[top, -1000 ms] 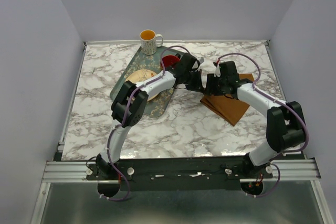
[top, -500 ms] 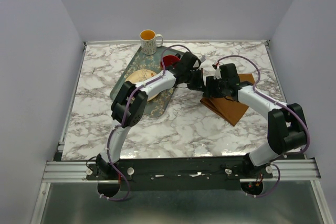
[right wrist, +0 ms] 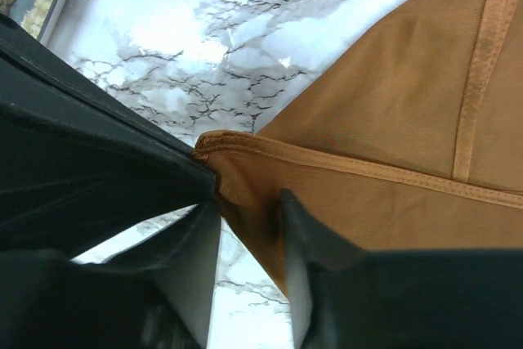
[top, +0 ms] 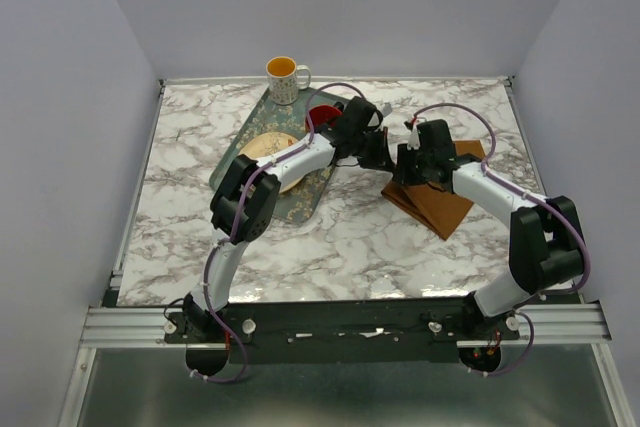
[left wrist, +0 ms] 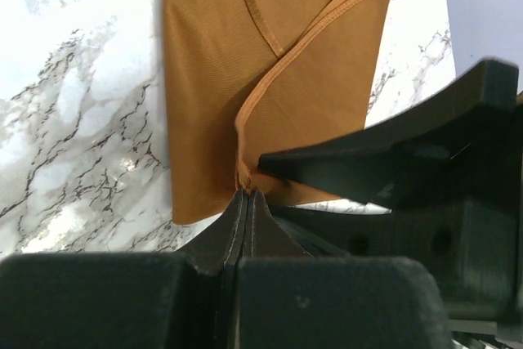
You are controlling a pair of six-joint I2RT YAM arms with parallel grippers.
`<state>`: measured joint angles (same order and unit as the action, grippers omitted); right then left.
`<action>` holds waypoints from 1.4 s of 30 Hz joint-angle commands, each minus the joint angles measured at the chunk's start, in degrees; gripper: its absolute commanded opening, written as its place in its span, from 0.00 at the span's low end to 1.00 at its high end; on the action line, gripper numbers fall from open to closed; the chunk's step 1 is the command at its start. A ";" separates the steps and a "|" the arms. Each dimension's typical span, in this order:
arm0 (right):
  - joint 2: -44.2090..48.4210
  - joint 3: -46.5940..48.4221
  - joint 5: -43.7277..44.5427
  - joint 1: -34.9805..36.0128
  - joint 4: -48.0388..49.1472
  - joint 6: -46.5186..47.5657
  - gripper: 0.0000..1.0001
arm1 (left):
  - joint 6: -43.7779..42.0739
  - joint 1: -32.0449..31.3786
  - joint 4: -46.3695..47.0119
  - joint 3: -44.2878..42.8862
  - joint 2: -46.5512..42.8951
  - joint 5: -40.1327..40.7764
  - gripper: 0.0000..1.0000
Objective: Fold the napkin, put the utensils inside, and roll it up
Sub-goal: Fold the napkin
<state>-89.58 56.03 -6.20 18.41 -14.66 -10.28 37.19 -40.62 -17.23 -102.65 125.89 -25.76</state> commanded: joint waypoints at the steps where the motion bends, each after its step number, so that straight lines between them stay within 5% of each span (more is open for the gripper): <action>1: 0.11 2.68 7.49 0.31 1.30 -1.49 0.21 | 1.13 -1.39 0.10 0.43 -3.72 -2.37 0.00; 4: 1.77 1.28 13.72 0.31 -1.06 -4.56 0.02 | 1.30 -1.30 0.44 2.45 -6.17 -0.27 0.31; 5: 3.95 0.40 15.84 0.22 -1.77 -5.79 0.01 | 1.31 -1.13 0.80 3.50 -8.53 1.40 0.47; 7: 6.60 -1.96 20.93 -0.22 -4.57 -9.39 0.01 | 1.22 -0.87 1.59 6.31 -11.00 2.29 0.54; 11: 15.65 -6.54 30.79 -1.98 -11.35 -16.07 0.01 | 2.27 0.28 3.69 11.41 -19.42 2.56 0.89; 21: 38.41 -20.77 43.46 -9.09 -28.58 -39.71 0.01 | 4.03 1.07 10.28 25.29 -33.68 1.41 0.90; 28: 46.95 -23.51 45.21 -15.68 -29.73 -43.94 0.01 | 4.12 1.25 12.05 30.05 -37.73 0.62 0.90; 32: 47.13 -22.37 46.80 -18.15 -29.12 -43.34 0.01 | 3.51 1.51 11.70 30.14 -37.38 0.54 0.90; 37: 41.88 -18.95 42.06 -19.29 -17.18 -27.71 0.01 | 4.12 1.77 11.87 29.35 -35.80 -0.25 0.89; 42: 37.90 -13.94 45.74 -19.29 -17.33 -27.07 0.01 | 4.65 1.86 11.96 28.39 -34.13 -0.26 0.89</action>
<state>-50.26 37.80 36.25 -0.60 -35.55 -41.30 41.45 -39.09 -6.44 -72.55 90.35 -24.53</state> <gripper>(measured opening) 0.013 0.894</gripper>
